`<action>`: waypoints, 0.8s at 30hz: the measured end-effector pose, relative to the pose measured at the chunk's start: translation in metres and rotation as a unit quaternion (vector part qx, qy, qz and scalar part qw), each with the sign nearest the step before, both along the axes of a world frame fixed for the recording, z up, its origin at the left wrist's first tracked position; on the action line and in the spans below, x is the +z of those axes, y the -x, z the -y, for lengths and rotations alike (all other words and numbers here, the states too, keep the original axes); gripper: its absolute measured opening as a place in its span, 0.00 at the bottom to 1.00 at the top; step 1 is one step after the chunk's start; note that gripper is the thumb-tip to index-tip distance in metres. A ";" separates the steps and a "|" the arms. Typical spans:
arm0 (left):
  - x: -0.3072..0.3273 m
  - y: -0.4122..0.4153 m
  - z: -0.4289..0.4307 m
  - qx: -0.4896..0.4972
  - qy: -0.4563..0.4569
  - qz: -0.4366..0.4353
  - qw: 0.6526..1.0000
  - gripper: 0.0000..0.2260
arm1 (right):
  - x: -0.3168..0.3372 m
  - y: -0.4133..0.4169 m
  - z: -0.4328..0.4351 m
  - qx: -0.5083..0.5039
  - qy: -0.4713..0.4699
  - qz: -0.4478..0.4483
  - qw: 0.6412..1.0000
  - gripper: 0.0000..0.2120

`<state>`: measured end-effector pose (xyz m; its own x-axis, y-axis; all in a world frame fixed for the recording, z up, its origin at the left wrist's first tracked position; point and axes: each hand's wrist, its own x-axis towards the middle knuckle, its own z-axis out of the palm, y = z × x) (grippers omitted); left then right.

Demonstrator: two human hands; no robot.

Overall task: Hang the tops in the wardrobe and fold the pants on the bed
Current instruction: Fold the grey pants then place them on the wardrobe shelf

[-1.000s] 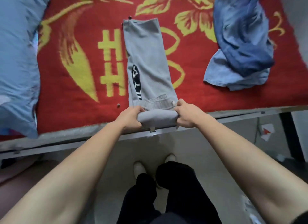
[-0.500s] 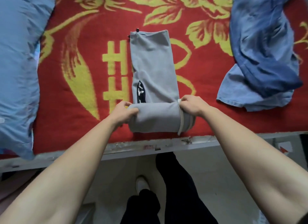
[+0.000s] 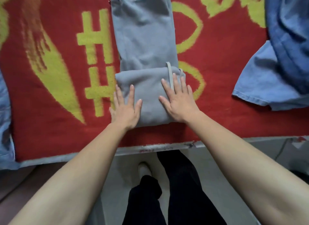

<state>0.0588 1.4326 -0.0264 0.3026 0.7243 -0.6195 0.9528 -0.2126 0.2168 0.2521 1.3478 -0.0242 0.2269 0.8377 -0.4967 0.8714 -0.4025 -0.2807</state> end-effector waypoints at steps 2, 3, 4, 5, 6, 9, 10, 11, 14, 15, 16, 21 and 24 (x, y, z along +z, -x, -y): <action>-0.011 -0.002 -0.002 -0.003 0.010 -0.040 0.999 0.29 | -0.012 -0.004 -0.006 -0.003 0.038 -0.021 0.999 0.31; -0.015 -0.005 -0.005 -0.010 0.010 -0.053 0.998 0.29 | -0.017 -0.007 -0.012 0.000 0.053 -0.025 0.998 0.31; -0.019 -0.009 -0.008 -0.013 0.010 -0.063 0.998 0.29 | -0.021 -0.010 -0.019 0.005 0.066 -0.027 0.997 0.32; -0.023 -0.013 -0.011 -0.014 0.006 -0.069 0.998 0.29 | -0.025 -0.013 -0.025 0.009 0.077 -0.028 0.997 0.32; -0.028 -0.016 -0.014 -0.013 -0.001 -0.073 0.997 0.29 | -0.029 -0.015 -0.030 0.010 0.086 -0.028 0.996 0.32; -0.038 -0.019 -0.016 -0.008 -0.017 -0.086 0.996 0.30 | -0.038 -0.016 -0.037 0.013 0.093 -0.020 0.995 0.33; -0.038 -0.019 -0.016 -0.011 -0.019 -0.088 0.996 0.30 | -0.039 -0.015 -0.038 0.014 0.094 -0.020 0.995 0.33; -0.038 -0.019 -0.017 -0.012 -0.017 -0.087 0.996 0.30 | -0.040 -0.015 -0.039 0.013 0.098 -0.022 0.995 0.33; -0.038 -0.019 -0.022 -0.015 -0.007 -0.090 0.996 0.31 | -0.042 -0.018 -0.043 0.012 0.108 -0.021 0.994 0.34; -0.038 -0.019 -0.022 -0.015 -0.002 -0.090 0.996 0.31 | -0.042 -0.019 -0.044 0.012 0.113 -0.019 0.993 0.34; -0.039 -0.019 -0.022 -0.015 0.001 -0.089 0.996 0.31 | -0.042 -0.019 -0.045 0.015 0.117 -0.017 0.993 0.34; -0.032 -0.014 -0.032 -0.039 0.026 -0.071 0.996 0.32 | -0.033 -0.019 -0.047 0.018 0.122 -0.023 0.992 0.34; -0.025 -0.011 -0.034 -0.049 -0.016 -0.032 0.998 0.31 | -0.029 -0.019 -0.042 0.018 0.088 -0.002 0.996 0.34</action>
<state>0.0697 1.4664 -0.0514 0.3339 0.7131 -0.6164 0.9386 -0.3119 0.1476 0.2708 1.3899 -0.0531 0.1955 0.7460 -0.6366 0.8856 -0.4131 -0.2122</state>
